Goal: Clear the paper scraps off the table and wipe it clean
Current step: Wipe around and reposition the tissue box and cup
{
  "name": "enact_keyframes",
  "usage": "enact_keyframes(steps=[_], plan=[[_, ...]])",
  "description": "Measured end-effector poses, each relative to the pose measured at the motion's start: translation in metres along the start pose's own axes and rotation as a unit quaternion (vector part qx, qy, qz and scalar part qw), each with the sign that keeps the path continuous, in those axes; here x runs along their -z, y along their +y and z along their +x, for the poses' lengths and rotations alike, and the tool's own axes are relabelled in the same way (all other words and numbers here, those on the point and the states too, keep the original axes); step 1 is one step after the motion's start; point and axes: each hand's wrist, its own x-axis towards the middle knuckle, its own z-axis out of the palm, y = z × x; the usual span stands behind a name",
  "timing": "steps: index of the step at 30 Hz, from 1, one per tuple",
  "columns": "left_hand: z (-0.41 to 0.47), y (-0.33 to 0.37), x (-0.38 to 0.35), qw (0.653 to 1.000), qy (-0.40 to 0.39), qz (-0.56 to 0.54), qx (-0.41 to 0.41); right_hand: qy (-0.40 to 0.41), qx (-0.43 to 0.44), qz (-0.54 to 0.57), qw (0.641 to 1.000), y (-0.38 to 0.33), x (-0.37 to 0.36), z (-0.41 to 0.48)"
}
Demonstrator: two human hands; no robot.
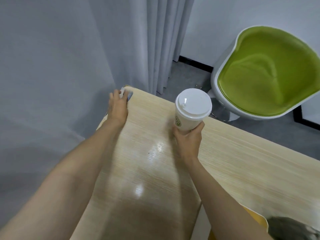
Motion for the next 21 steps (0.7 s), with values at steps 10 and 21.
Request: enact_keyframes(steps=[10,21], plan=[[-0.042,0.010,0.001,0.937,-0.169,0.037,-0.305,0.043,-0.024,-0.001,0.999,0.013,0.012,-0.002],[-0.073,0.033,-0.003,0.978,-0.134,-0.018,-0.161,0.048,-0.059,-0.081,0.994,0.043,-0.004,-0.037]])
